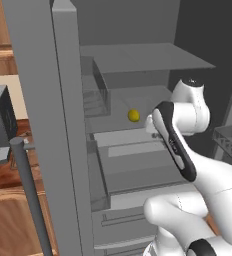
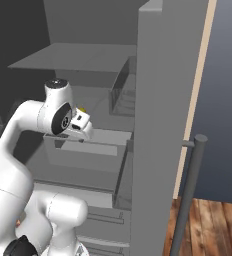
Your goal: Retrieve a lemon from the fridge and place it on the cutting board with the fish.
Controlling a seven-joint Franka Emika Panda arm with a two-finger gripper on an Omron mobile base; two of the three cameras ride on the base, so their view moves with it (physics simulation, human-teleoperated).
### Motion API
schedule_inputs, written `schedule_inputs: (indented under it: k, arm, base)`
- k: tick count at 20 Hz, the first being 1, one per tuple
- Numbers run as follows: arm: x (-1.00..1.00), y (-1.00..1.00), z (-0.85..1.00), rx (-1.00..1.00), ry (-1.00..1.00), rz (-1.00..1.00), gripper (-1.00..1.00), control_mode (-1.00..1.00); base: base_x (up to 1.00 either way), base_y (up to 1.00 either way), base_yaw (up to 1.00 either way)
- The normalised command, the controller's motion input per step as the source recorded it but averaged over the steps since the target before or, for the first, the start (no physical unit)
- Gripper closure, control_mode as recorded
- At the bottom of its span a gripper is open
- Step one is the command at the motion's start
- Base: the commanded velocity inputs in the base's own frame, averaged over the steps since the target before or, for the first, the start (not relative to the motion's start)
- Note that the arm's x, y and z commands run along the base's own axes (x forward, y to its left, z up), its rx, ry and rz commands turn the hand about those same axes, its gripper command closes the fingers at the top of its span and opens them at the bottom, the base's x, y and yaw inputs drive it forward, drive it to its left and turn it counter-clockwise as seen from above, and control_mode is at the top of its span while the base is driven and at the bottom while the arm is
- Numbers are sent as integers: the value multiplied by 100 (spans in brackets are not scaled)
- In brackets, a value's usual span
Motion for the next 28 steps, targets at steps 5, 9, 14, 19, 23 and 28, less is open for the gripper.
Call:
schedule_inputs:
  k: [5,9,14,19,23,28]
  arm:
    - [14,11,52,-22,-2,2,-100,-100]
    - [9,8,39,-20,-8,5,-100,-100]
    - [13,-19,0,0,-12,17,-100,-100]
    - [3,-1,-10,0,-14,1,-100,-100]
    - [1,0,-5,0,-9,0,-100,-100]
    - [14,7,-1,0,-6,0,-100,-100]
  base:
    - [0,0,0]
    - [0,0,0]
    - [0,0,0]
    - [0,0,0]
    - [0,0,0]
    - [0,0,0]
